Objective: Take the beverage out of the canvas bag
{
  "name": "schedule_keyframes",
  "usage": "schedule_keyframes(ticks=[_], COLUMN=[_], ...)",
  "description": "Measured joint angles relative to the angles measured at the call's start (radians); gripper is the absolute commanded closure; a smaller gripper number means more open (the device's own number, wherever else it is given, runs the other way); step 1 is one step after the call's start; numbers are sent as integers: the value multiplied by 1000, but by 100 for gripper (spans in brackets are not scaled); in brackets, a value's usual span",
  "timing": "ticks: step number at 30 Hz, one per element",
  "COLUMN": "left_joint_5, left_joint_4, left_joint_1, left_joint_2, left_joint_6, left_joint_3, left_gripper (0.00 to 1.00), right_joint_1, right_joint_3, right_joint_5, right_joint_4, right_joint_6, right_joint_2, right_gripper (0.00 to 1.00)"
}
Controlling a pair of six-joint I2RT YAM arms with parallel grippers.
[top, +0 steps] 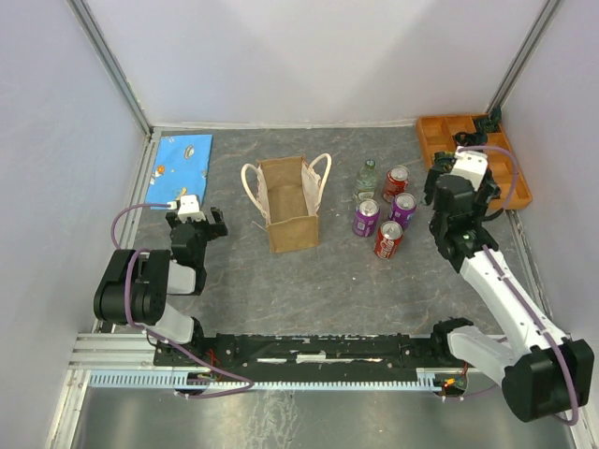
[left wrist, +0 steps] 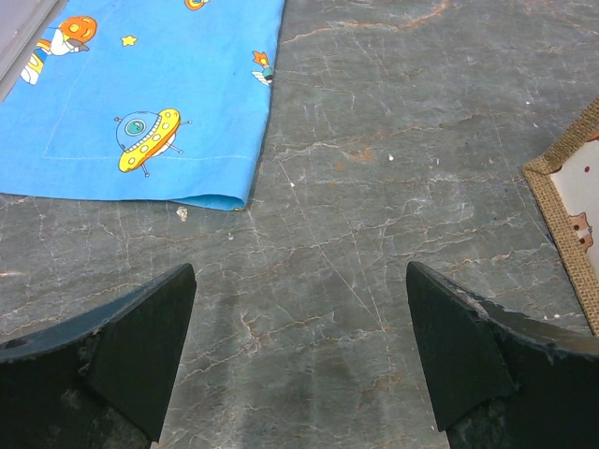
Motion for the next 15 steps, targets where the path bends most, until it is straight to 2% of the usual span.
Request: schedule_keyframes(ticks=[9,15], left_joint_5=[0,0], left_joint_4=[0,0], left_joint_1=[0,0], left_joint_2=[0,0], left_joint_6=[0,0], left_joint_3=[0,0], left_gripper=[1,1], right_joint_1=[-313,-344], right_joint_3=[-214,-269], right_joint_5=[-60,-85], right_joint_4=[337,436], right_joint_6=[-22,-22], right_joint_2=[10,69], right_gripper=[1,1])
